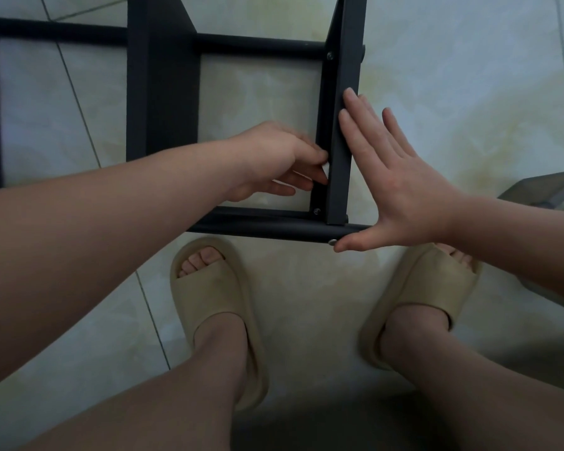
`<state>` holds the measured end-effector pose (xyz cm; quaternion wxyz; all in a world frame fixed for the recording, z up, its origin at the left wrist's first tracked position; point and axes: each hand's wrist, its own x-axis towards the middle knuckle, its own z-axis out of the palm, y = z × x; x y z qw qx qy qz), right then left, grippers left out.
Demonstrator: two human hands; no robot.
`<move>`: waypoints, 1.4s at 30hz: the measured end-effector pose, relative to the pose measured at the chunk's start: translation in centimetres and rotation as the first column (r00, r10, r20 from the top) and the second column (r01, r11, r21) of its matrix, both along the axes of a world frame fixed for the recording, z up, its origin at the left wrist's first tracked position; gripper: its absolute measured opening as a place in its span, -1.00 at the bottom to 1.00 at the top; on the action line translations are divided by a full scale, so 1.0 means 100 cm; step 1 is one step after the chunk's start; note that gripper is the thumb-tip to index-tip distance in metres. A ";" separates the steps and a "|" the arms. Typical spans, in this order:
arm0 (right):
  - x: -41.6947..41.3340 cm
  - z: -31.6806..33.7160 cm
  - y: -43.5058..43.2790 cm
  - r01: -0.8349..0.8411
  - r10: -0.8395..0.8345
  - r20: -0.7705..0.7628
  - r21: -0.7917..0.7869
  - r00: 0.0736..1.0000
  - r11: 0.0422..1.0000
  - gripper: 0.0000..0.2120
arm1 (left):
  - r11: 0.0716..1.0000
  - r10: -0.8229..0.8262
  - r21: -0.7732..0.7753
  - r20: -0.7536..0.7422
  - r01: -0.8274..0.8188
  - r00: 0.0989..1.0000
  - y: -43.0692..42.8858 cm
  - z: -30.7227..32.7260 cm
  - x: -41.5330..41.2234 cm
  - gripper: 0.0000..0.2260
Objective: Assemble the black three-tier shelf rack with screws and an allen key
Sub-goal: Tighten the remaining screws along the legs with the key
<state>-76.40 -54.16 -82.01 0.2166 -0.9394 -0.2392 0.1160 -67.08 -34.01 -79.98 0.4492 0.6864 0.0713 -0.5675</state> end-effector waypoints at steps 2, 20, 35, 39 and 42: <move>0.000 0.000 0.000 -0.001 0.001 -0.002 -0.004 1.000 1.000 0.28 | 1.000 -0.025 -0.001 0.003 0.025 1.000 0.001 0.000 -0.002 -0.92; 0.000 0.001 0.001 0.001 -0.001 0.005 0.008 1.000 1.000 0.28 | 0.997 -0.068 -0.042 0.009 0.068 0.998 0.005 0.003 -0.008 -0.94; 0.000 0.000 0.001 -0.002 0.002 -0.002 0.006 1.000 1.000 0.28 | 0.998 -0.048 -0.051 -0.038 0.046 0.998 -0.003 -0.001 -0.007 -0.88; 0.001 0.000 0.000 -0.002 0.002 -0.006 0.010 1.000 1.000 0.28 | 0.997 -0.041 -0.065 -0.096 0.035 0.995 0.000 -0.001 -0.005 -0.88; 0.001 0.000 0.000 -0.003 0.003 -0.006 0.007 1.000 1.000 0.28 | 0.997 -0.040 -0.069 -0.108 0.032 0.993 0.002 -0.002 -0.003 -0.89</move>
